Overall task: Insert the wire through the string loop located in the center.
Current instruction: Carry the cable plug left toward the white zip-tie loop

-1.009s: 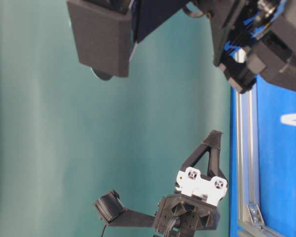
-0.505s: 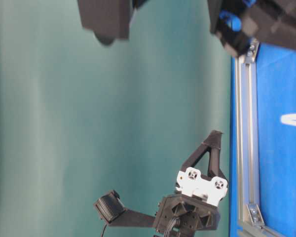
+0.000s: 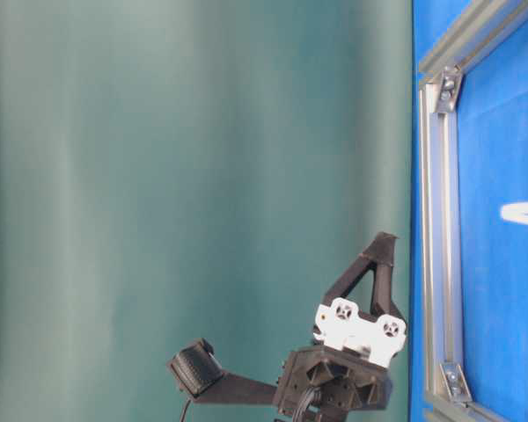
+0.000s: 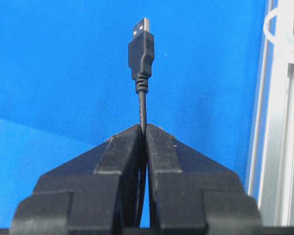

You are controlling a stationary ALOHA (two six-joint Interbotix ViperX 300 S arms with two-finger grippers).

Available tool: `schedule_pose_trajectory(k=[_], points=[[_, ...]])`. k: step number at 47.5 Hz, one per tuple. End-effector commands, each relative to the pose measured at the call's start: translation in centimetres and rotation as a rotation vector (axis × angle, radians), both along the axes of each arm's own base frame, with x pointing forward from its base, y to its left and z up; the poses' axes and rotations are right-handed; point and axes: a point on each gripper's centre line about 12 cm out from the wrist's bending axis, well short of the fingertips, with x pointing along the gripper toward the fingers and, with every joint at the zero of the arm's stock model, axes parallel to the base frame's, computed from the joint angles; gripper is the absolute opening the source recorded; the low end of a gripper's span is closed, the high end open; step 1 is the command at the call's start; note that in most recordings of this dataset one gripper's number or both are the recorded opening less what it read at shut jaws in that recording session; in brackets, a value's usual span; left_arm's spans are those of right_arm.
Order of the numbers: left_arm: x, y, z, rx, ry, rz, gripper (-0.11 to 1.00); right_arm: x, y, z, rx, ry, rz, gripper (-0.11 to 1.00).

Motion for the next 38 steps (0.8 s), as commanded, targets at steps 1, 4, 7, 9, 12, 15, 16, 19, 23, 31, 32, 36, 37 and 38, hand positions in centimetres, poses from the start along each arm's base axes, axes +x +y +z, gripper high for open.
schedule_pose_trajectory(k=[1, 4, 7, 9, 12, 15, 16, 19, 23, 31, 32, 36, 37, 38], points=[[0.1, 0.0, 1.5, 0.011, -0.040, -0.002, 0.00, 0.4, -0.2, 1.0, 0.012, -0.040, -0.009, -0.02], [0.1, 0.0, 1.5, 0.011, -0.040, -0.002, 0.00, 0.6, -0.4, 1.0, 0.012, -0.041, -0.017, -0.02], [0.1, 0.0, 1.5, 0.011, -0.040, -0.002, 0.00, 0.7, -0.7, 1.0, 0.011, -0.043, -0.027, -0.02], [0.1, 0.1, 1.5, 0.011, -0.040, 0.000, 0.00, 0.8, -1.2, 1.1, 0.011, -0.045, -0.042, -0.02], [0.1, 0.0, 1.5, 0.011, -0.040, -0.002, 0.00, 0.9, -1.9, 1.0, 0.010, -0.047, -0.063, -0.02], [0.1, 0.0, 1.5, 0.011, -0.040, -0.002, 0.00, 1.1, -2.6, 1.1, 0.009, -0.050, -0.085, -0.02], [0.1, 0.0, 1.5, 0.011, -0.040, -0.002, 0.00, 1.1, -2.8, 1.1, 0.008, -0.049, -0.093, -0.02], [0.1, 0.0, 1.5, 0.011, -0.040, -0.002, 0.00, 1.3, -3.6, 1.1, 0.008, -0.052, -0.117, -0.02], [0.1, 0.0, 1.5, 0.011, -0.040, -0.004, 0.00, 1.5, -4.7, 1.1, 0.005, -0.052, -0.149, -0.02], [0.1, 0.0, 1.4, 0.010, -0.039, -0.004, 0.00, 1.6, -6.2, 1.1, 0.003, -0.067, -0.192, -0.02], [0.1, 0.0, 1.5, 0.011, -0.040, -0.004, 0.00, 1.6, -6.3, 1.2, 0.002, -0.070, -0.195, -0.02], [0.1, 0.0, 1.4, 0.010, -0.039, -0.004, 0.00, 1.7, -6.6, 1.2, 0.002, -0.076, -0.206, -0.02], [0.1, 0.0, 1.5, 0.011, -0.040, -0.004, 0.00, 1.7, -6.7, 1.3, 0.002, -0.078, -0.209, -0.02], [0.1, 0.0, 1.5, 0.011, -0.040, -0.004, 0.00, 1.7, -6.8, 1.2, 0.002, -0.078, -0.210, -0.02]])
